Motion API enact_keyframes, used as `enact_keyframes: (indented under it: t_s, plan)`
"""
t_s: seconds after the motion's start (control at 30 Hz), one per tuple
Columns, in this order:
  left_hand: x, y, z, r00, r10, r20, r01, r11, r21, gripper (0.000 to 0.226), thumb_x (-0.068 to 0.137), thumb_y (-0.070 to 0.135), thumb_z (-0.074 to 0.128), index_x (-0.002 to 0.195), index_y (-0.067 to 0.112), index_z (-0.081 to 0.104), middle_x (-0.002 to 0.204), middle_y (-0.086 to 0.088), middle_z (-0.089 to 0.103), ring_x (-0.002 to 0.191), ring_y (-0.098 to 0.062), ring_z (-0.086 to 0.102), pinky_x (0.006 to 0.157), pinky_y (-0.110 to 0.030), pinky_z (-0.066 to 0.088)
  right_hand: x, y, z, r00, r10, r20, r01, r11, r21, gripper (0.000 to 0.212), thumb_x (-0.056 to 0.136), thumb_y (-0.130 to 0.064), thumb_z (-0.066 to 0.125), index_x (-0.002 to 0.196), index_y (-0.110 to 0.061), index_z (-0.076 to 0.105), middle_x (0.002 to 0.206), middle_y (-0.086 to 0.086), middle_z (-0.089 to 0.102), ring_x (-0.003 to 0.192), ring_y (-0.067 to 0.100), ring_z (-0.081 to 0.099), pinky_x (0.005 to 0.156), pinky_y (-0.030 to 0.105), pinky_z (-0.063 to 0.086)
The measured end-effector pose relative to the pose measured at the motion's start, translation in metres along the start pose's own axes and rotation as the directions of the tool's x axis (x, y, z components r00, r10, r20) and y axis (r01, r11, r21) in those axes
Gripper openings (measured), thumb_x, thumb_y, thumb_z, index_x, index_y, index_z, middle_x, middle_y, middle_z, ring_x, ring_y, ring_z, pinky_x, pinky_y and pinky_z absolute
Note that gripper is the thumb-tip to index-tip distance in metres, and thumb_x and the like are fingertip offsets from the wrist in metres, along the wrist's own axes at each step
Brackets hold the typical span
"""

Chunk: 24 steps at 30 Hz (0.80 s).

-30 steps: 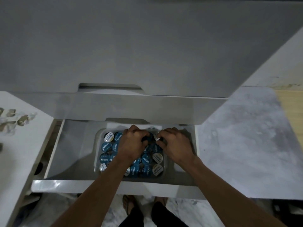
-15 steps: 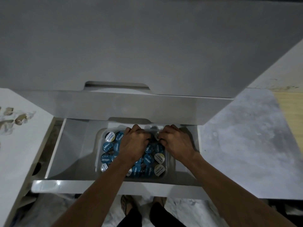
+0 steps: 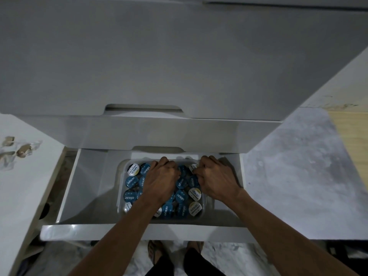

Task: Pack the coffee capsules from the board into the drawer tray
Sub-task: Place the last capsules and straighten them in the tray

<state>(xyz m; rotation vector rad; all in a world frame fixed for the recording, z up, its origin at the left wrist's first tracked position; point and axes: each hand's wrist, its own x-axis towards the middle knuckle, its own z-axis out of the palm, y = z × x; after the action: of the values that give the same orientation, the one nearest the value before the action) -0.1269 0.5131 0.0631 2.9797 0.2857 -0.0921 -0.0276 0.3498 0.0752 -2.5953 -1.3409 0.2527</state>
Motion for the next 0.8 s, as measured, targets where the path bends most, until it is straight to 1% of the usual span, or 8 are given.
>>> enact_keyframes:
  t_s: [0.1, 0.2, 0.33, 0.4, 0.5, 0.63, 0.73, 0.8]
  plan:
    - [0.001, 0.000, 0.000, 1.000, 0.004, 0.008, -0.004, 1.000, -0.002, 0.011, 0.083, 0.016, 0.070, 0.086, 0.025, 0.074, 0.097, 0.009, 0.069, 0.099, -0.017, 0.052, 0.082, -0.034, 0.041, 0.000, -0.001, 0.001, 1.000, 0.003, 0.020, -0.003, 1.000, 0.013, 0.026, 0.073, -0.014, 0.071, 0.097, -0.022, 0.075, 0.089, 0.003, 0.059, 0.082, 0.022, 0.057, 0.054, 0.031, 0.047]
    - [0.001, 0.000, -0.001, 1.000, 0.008, 0.005, -0.008, 0.999, -0.035, 0.011, 0.087, 0.018, 0.065, 0.088, 0.024, 0.074, 0.100, 0.007, 0.069, 0.100, -0.018, 0.052, 0.084, -0.036, 0.041, 0.001, -0.002, 0.001, 0.999, 0.007, 0.036, -0.008, 1.000, 0.006, 0.025, 0.076, -0.016, 0.068, 0.099, -0.022, 0.075, 0.092, 0.003, 0.058, 0.085, 0.022, 0.056, 0.057, 0.031, 0.047]
    - [0.001, 0.000, -0.001, 1.000, 0.011, 0.007, -0.011, 0.997, -0.079, 0.018, 0.094, 0.023, 0.056, 0.100, 0.025, 0.072, 0.110, 0.007, 0.067, 0.108, -0.018, 0.049, 0.090, -0.036, 0.039, -0.001, -0.003, 0.002, 0.998, 0.019, 0.060, -0.021, 0.999, 0.036, 0.026, 0.078, -0.015, 0.066, 0.102, -0.020, 0.074, 0.095, 0.004, 0.058, 0.086, 0.023, 0.057, 0.058, 0.033, 0.049]
    - [0.000, 0.000, -0.002, 1.000, 0.011, 0.012, -0.009, 0.996, -0.092, 0.021, 0.096, 0.026, 0.053, 0.105, 0.025, 0.071, 0.114, 0.007, 0.065, 0.111, -0.018, 0.048, 0.093, -0.035, 0.037, -0.001, -0.004, 0.001, 0.997, 0.020, 0.073, -0.022, 0.999, 0.036, 0.029, 0.079, -0.015, 0.065, 0.107, -0.020, 0.073, 0.099, 0.005, 0.059, 0.090, 0.023, 0.056, 0.062, 0.035, 0.051]
    - [-0.001, 0.000, -0.003, 1.000, 0.010, 0.025, -0.008, 0.996, -0.092, 0.024, 0.097, 0.028, 0.050, 0.107, 0.025, 0.071, 0.117, 0.007, 0.063, 0.114, -0.017, 0.046, 0.096, -0.035, 0.036, -0.001, -0.006, -0.001, 0.996, 0.018, 0.084, -0.022, 0.999, 0.043, 0.033, 0.083, -0.016, 0.062, 0.114, -0.021, 0.070, 0.107, 0.005, 0.059, 0.097, 0.023, 0.055, 0.069, 0.036, 0.052]
    - [-0.001, 0.000, -0.004, 1.000, 0.003, 0.017, -0.001, 0.992, -0.126, 0.024, 0.096, 0.027, 0.050, 0.108, 0.025, 0.071, 0.116, 0.006, 0.064, 0.112, -0.017, 0.047, 0.094, -0.034, 0.037, -0.004, -0.007, -0.004, 0.997, 0.023, 0.070, -0.027, 0.998, 0.063, 0.034, 0.085, -0.017, 0.060, 0.117, -0.021, 0.068, 0.112, 0.005, 0.059, 0.101, 0.023, 0.056, 0.073, 0.036, 0.054]
    - [-0.004, 0.001, -0.008, 0.999, -0.020, -0.031, 0.015, 0.986, -0.167, 0.023, 0.094, 0.026, 0.056, 0.112, 0.025, 0.071, 0.112, 0.006, 0.066, 0.107, -0.019, 0.051, 0.089, -0.036, 0.040, -0.006, -0.006, -0.008, 0.998, 0.041, 0.051, -0.045, 0.996, 0.083, 0.031, 0.085, -0.017, 0.058, 0.114, -0.020, 0.068, 0.110, 0.004, 0.058, 0.100, 0.024, 0.057, 0.071, 0.036, 0.054]
    - [-0.006, 0.000, -0.010, 0.998, -0.029, -0.052, 0.019, 0.983, -0.180, 0.024, 0.093, 0.026, 0.058, 0.113, 0.024, 0.070, 0.109, 0.005, 0.067, 0.104, -0.019, 0.052, 0.087, -0.037, 0.042, -0.007, -0.007, -0.009, 0.998, 0.056, 0.040, -0.060, 0.992, 0.108, 0.033, 0.087, -0.018, 0.055, 0.119, -0.021, 0.066, 0.113, 0.003, 0.057, 0.103, 0.023, 0.056, 0.072, 0.036, 0.054]
